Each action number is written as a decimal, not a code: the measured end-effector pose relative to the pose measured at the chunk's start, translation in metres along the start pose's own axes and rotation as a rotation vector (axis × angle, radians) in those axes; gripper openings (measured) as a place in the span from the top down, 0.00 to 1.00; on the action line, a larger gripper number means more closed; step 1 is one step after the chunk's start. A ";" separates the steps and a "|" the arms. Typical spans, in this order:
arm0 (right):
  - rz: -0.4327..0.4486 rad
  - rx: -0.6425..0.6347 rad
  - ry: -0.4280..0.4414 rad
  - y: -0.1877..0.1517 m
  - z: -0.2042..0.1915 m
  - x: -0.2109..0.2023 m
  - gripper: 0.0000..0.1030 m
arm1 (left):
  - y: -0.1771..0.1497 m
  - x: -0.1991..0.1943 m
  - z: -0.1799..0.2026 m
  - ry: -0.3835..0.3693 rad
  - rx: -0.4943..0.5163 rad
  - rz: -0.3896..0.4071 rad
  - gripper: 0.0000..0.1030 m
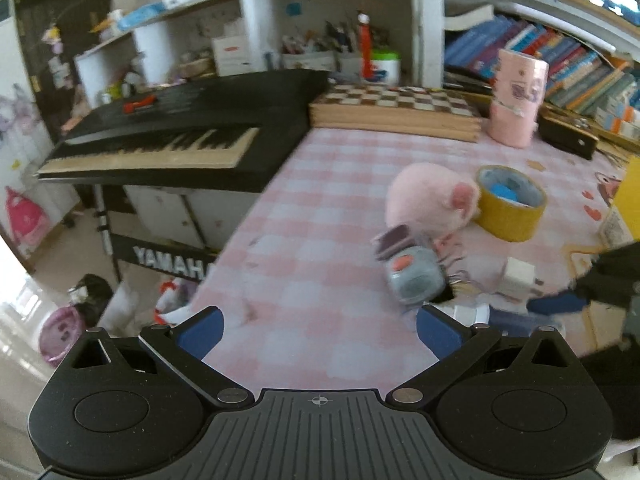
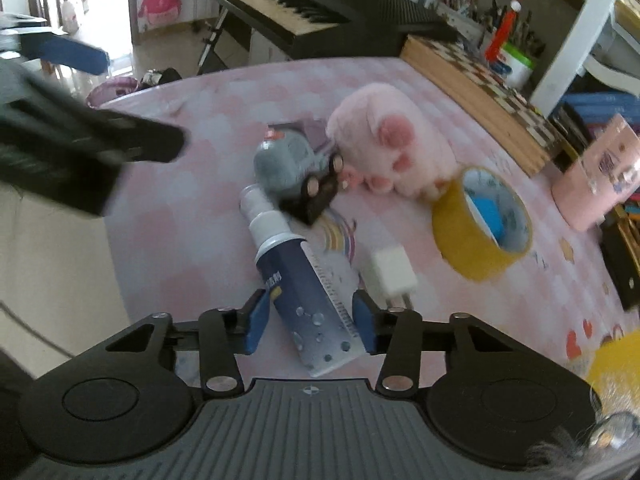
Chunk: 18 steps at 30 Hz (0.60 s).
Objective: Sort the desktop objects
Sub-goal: 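Grasp the grey toy car with the left gripper while the right grasps the spray bottle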
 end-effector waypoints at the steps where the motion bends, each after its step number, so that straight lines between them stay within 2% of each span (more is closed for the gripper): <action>1: -0.003 0.030 -0.004 -0.004 0.001 -0.003 0.64 | 0.003 0.003 0.006 -0.020 0.004 0.003 0.00; 4: -0.005 0.144 -0.014 -0.015 0.010 -0.012 0.69 | 0.011 0.012 0.025 -0.080 0.011 0.010 0.01; 7: 0.006 0.229 -0.020 -0.023 0.017 -0.017 0.70 | 0.016 0.024 0.040 -0.147 -0.009 -0.019 0.03; 9: 0.016 0.260 -0.014 -0.026 0.021 -0.018 0.70 | 0.018 0.034 0.048 -0.170 -0.028 -0.048 0.08; 14: 0.011 0.269 0.008 -0.026 0.023 -0.014 0.70 | 0.021 0.056 0.054 -0.163 -0.073 -0.123 0.33; 18: 0.020 0.290 0.033 -0.025 0.027 -0.010 0.70 | 0.023 0.062 0.058 -0.206 -0.111 -0.150 0.45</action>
Point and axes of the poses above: each gripper's, at about its wrist camera, not at the fingertips, and x roughly the way its jaws point, z to its right, y to its top, the point moved 7 cm from there along x, roughly the way its jaws point, and after that the axes turned 14 degrees about y, right-handed, at the moved point
